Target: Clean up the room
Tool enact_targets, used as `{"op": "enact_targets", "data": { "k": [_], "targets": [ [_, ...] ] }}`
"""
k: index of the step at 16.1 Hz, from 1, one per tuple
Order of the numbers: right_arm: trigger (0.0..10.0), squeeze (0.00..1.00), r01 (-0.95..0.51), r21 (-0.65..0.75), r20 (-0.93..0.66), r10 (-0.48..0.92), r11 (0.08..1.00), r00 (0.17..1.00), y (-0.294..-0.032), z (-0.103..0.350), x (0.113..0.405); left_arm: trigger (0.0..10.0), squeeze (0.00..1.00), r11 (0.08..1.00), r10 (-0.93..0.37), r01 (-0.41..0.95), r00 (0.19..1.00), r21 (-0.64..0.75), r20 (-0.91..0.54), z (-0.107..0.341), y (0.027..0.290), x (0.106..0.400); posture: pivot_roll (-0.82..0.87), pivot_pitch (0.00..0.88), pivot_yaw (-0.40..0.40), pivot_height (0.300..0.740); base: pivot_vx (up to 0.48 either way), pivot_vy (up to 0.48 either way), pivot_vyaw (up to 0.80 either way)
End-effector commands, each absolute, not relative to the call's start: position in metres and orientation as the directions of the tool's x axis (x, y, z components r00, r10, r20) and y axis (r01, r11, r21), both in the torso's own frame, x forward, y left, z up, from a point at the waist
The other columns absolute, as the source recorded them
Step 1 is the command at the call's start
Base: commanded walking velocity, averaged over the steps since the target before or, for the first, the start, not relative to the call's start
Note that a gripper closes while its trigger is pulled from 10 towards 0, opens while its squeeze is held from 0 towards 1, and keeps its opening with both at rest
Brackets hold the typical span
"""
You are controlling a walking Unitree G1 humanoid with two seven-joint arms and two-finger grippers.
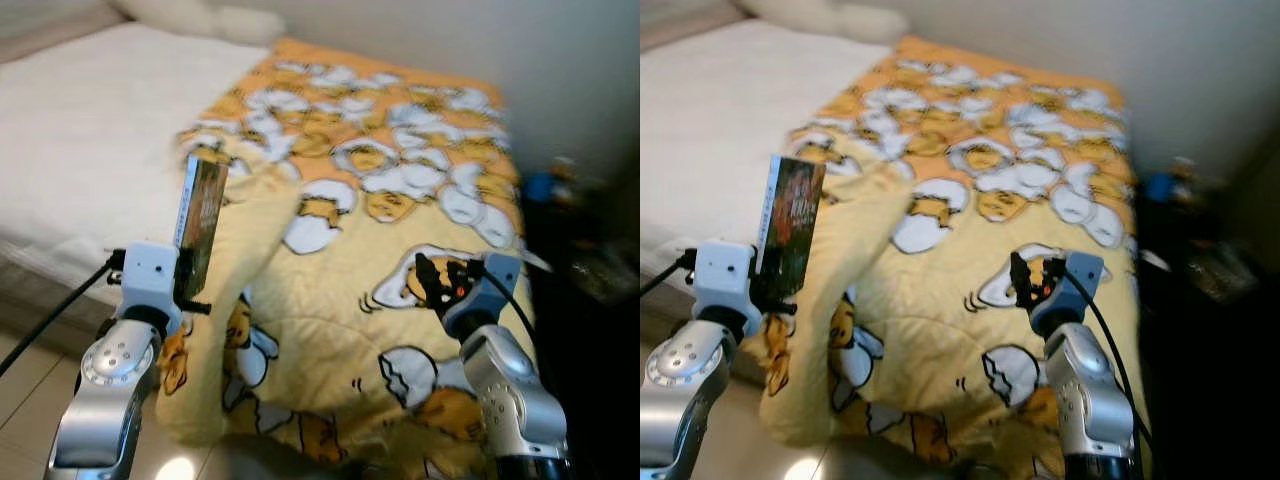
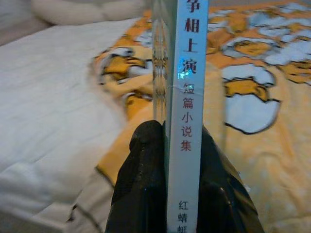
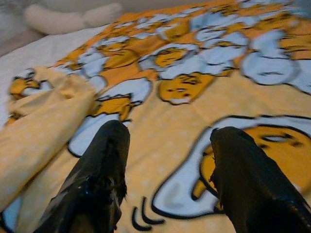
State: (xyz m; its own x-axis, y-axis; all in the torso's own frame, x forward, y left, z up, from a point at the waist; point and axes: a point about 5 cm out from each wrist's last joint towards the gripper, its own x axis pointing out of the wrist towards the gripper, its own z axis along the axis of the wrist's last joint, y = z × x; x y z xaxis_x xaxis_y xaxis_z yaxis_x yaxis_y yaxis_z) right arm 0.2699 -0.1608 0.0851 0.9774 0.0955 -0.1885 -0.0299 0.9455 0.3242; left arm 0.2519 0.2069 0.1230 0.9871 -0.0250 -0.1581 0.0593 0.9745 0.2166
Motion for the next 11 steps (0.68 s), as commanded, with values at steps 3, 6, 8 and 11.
{"op": "enact_targets", "data": {
  "k": [3, 6, 8, 11],
  "targets": [
    [10.0, 0.00, -0.011, 0.308, -0.199, 0.075, 0.951, 0.977, -0.1648, 0.0829, 0.2714, 10.0, 0.00, 0.967, -0.057, 0.081, 0.993, 0.240, -0.108, 0.1366, 0.2007, 0.2574, 0.01, 0.000, -0.057, 0.740, 0.000, 0.412, -0.80],
    [10.0, 0.00, 0.016, 0.305, -0.198, 0.047, 0.952, 0.979, -0.1690, 0.0827, 0.2709, 10.0, 0.00, 0.967, -0.052, 0.080, 0.992, 0.240, -0.117, 0.1354, 0.2014, 0.2542, 0.01, 0.000, -0.051, 0.740, 0.000, 0.412, -0.80],
    [10.0, 0.00, 0.031, 0.315, -0.206, 0.036, 0.949, 0.978, -0.1698, 0.0812, 0.2701, 10.0, 0.00, 0.965, -0.058, 0.087, 0.991, 0.248, -0.122, 0.1351, 0.2016, 0.2538, 0.02, 0.000, -0.059, 0.740, 0.000, 0.411, -0.80],
    [10.0, 0.00, 0.029, 0.304, -0.207, 0.037, 0.952, 0.978, -0.1675, 0.0810, 0.2703, 10.0, 0.00, 0.963, -0.051, 0.081, 0.992, 0.257, -0.120, 0.1379, 0.2044, 0.2551, 0.02, 0.000, -0.055, 0.740, 0.000, 0.410, -0.80]
  ]
}}
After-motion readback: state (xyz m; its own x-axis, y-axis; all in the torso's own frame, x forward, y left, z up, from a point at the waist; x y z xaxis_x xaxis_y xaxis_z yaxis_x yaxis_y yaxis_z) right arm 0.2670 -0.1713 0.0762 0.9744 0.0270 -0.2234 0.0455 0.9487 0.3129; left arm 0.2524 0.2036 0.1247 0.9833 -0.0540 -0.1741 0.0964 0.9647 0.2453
